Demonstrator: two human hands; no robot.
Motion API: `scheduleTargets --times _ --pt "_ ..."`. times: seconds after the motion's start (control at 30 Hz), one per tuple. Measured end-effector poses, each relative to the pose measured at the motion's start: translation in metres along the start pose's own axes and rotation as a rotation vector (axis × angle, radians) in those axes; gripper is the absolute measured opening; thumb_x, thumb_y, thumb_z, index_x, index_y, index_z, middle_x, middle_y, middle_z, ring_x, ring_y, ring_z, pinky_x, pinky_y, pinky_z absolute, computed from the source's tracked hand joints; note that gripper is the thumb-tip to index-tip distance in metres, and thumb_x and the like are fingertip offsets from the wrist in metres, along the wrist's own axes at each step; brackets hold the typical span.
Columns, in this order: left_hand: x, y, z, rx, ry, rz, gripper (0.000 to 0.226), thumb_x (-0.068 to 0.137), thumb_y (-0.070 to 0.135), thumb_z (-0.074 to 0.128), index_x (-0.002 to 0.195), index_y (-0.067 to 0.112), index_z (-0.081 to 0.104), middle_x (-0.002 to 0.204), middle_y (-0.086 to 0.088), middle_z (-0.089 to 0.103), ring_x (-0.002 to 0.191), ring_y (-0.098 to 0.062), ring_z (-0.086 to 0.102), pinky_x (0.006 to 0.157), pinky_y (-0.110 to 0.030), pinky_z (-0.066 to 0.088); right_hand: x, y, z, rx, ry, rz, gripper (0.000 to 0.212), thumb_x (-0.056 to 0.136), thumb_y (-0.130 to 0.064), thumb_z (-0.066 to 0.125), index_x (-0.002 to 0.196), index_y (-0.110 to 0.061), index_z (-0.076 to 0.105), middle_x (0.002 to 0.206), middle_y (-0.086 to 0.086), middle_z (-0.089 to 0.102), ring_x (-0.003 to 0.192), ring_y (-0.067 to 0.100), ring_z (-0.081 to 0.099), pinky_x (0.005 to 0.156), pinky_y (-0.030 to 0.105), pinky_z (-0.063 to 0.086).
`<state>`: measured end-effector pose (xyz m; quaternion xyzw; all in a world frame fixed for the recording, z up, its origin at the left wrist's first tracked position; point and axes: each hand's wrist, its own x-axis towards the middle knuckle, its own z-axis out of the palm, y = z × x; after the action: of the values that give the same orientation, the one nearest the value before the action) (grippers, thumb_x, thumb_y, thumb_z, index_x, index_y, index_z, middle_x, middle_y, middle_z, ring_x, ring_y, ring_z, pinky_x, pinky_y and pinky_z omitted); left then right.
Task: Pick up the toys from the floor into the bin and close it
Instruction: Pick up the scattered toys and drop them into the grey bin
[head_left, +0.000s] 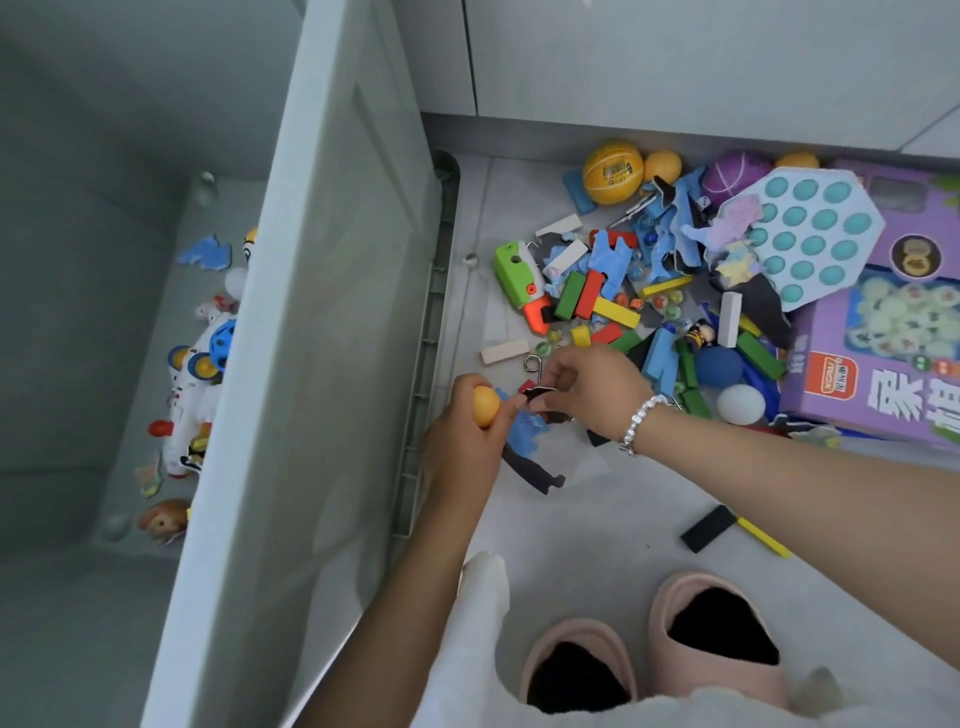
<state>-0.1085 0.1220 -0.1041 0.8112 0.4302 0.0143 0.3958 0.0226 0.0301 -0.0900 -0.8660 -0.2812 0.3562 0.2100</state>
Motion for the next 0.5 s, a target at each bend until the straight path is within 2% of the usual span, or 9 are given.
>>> scheduleTargets --times 0.07,0.13,0.2,0.33,0.5 --pt "-0.0036 -0.0032 -0.0013 -0.019 -0.026 0.007 0.035 0.083 0.048 0.062 0.101 0.022 0.049 0.077 0.006 0.054 0.068 -0.018 0.055 0.054 -0.026 0.044 0.0040 -0.0020 0.0051 -0.063 -0.010 0.020 0.024 0.073 -0.034 0.074 0.091 -0.023 0.063 0.092 0.004 0.065 0.092 0.021 0.054 0.069 0.027 0.040" --pt "-0.0058 -0.0059 -0.0020 -0.037 -0.041 0.018 0.032 0.083 0.048 0.063 0.099 0.025 0.047 0.075 0.008 0.052 0.067 -0.017 0.054 0.054 -0.028 0.046 0.0056 -0.0022 0.0083 -0.115 0.010 0.045 0.030 0.074 -0.034 0.073 0.100 -0.022 0.063 0.101 0.008 0.063 0.096 0.024 0.055 0.071 0.026 0.040" --pt "-0.0065 -0.0078 -0.0020 -0.038 -0.052 0.031 0.034 0.082 0.048 0.062 0.100 0.024 0.047 0.076 0.007 0.052 0.068 -0.018 0.056 0.057 -0.032 0.050 0.0049 -0.0034 0.0100 -0.170 0.023 0.051 0.032 0.077 -0.032 0.071 0.105 -0.018 0.062 0.103 0.010 0.062 0.097 0.025 0.055 0.071 0.026 0.039" --pt "-0.0065 -0.0064 -0.0022 -0.026 -0.043 0.036 0.035 0.084 0.047 0.061 0.102 0.020 0.049 0.073 0.010 0.050 0.067 -0.016 0.054 0.056 -0.029 0.047 0.0036 -0.0071 0.0109 -0.198 0.027 0.040 0.037 0.078 -0.032 0.070 0.109 -0.017 0.058 0.102 0.011 0.061 0.095 0.026 0.054 0.067 0.027 0.040" --pt "-0.0074 -0.0050 -0.0037 -0.022 -0.042 0.043 0.036 0.084 0.048 0.061 0.102 0.019 0.049 0.075 0.008 0.052 0.069 -0.017 0.057 0.057 -0.032 0.050 0.0015 -0.0093 0.0120 -0.213 -0.067 -0.056 0.043 0.083 -0.027 0.065 0.124 -0.023 0.052 0.108 0.009 0.060 0.114 0.027 0.042 0.083 0.035 0.047"
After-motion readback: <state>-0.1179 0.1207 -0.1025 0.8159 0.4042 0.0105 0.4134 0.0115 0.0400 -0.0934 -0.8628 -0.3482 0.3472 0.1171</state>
